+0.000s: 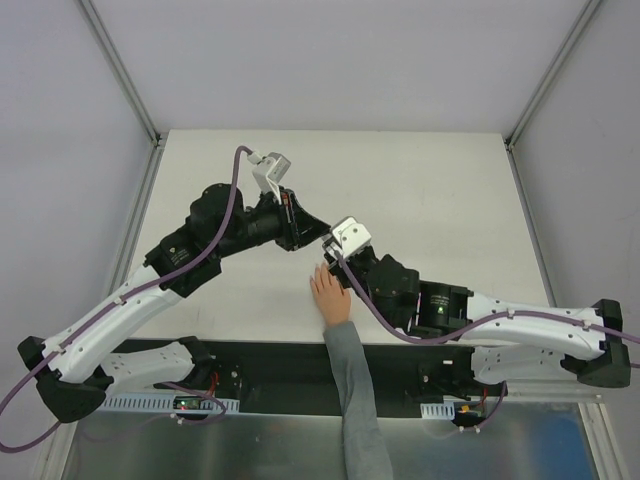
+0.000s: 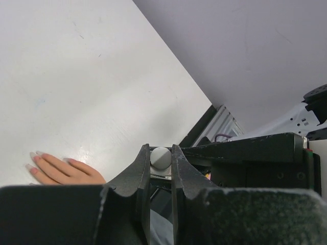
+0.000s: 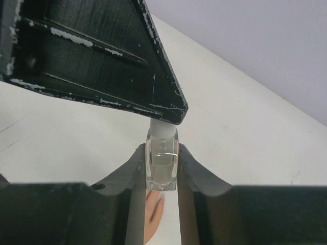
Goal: Paint the nails
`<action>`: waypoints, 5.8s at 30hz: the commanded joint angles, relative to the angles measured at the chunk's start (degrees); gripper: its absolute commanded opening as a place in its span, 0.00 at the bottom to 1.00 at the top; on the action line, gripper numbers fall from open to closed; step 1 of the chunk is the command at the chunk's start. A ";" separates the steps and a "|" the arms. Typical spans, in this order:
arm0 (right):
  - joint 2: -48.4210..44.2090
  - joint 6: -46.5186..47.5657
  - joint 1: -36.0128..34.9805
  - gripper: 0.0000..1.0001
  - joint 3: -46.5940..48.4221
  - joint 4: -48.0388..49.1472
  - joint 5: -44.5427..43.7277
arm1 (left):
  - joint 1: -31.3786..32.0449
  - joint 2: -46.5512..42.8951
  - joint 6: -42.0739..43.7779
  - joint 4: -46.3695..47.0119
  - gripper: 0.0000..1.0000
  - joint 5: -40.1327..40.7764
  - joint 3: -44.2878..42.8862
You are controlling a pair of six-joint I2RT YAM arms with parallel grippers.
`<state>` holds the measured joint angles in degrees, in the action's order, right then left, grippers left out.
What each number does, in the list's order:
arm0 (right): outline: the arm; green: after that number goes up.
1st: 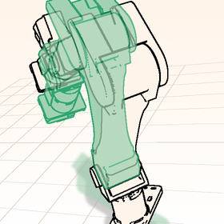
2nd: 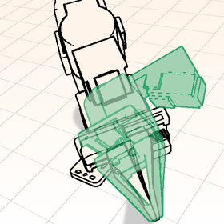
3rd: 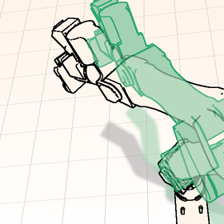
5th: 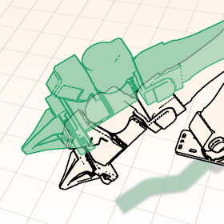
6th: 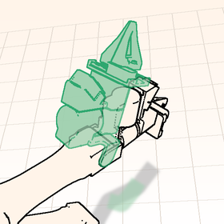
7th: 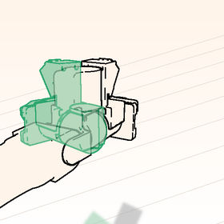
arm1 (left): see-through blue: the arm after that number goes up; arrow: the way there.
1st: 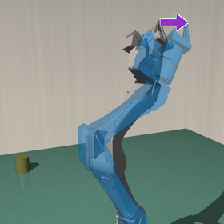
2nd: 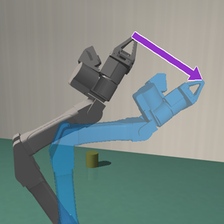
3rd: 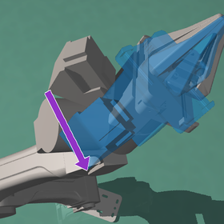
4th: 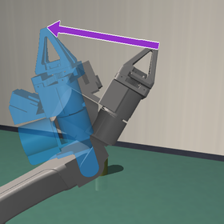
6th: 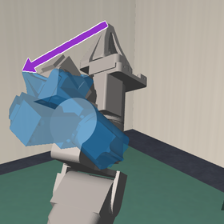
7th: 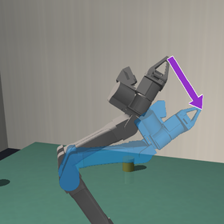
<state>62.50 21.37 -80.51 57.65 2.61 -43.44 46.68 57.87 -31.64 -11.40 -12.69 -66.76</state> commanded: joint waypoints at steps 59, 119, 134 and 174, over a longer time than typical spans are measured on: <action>-11.98 -12.26 19.82 0.00 -0.71 -5.05 27.28 | -0.46 4.01 -0.45 -2.67 0.00 -6.39 -3.80; -14.51 -8.71 20.57 0.00 -1.75 -9.64 51.00 | -0.09 7.44 7.38 -9.26 0.24 -22.73 -11.37; -10.65 -0.28 6.78 0.00 -0.34 -5.35 11.85 | -0.09 6.30 0.00 -12.77 0.00 -7.36 -12.25; -11.52 -30.15 33.40 0.01 -4.74 13.47 87.65 | -5.63 -1.27 -11.51 34.34 0.42 -39.69 5.41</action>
<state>51.68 -7.73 -47.81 53.21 10.37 43.92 41.52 56.58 -41.52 17.96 -49.43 -61.08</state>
